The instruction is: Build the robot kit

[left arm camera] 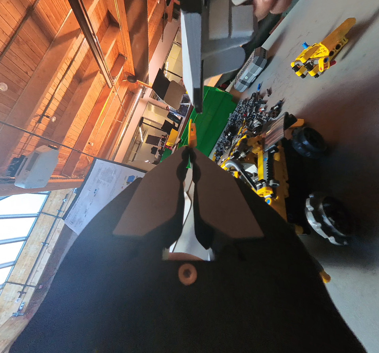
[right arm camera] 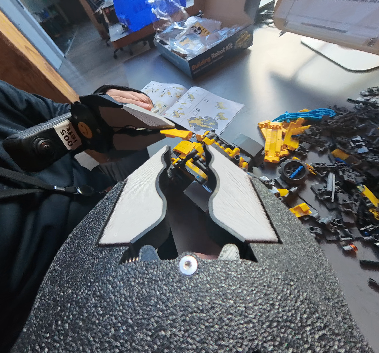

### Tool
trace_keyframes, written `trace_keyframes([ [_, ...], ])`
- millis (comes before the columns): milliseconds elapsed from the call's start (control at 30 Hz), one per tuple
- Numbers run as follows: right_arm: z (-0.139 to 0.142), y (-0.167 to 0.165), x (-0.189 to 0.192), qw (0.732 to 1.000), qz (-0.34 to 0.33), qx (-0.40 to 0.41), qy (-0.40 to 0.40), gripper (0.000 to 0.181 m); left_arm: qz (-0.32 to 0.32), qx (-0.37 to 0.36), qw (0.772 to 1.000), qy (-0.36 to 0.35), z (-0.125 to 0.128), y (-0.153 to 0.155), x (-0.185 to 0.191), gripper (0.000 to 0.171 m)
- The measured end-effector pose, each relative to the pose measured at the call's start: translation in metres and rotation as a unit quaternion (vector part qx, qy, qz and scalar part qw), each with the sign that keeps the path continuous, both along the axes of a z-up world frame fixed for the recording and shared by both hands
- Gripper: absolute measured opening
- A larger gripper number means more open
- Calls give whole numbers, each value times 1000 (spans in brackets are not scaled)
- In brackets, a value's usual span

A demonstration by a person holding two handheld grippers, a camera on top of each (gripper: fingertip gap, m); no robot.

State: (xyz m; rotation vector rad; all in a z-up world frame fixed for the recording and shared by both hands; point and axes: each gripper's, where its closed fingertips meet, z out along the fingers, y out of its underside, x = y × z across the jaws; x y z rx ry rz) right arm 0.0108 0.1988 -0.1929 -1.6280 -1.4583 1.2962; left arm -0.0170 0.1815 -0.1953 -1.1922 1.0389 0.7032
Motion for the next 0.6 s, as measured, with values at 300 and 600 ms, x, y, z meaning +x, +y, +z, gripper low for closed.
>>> trace_keyframes([
  [300,37,23,38,993,-55,94,39,30,-113,-189,930,-296,8,-8,9,0],
  [600,64,30,51,990,-77,40,110,16,-133,-257,878,-382,4,-8,10,0],
])
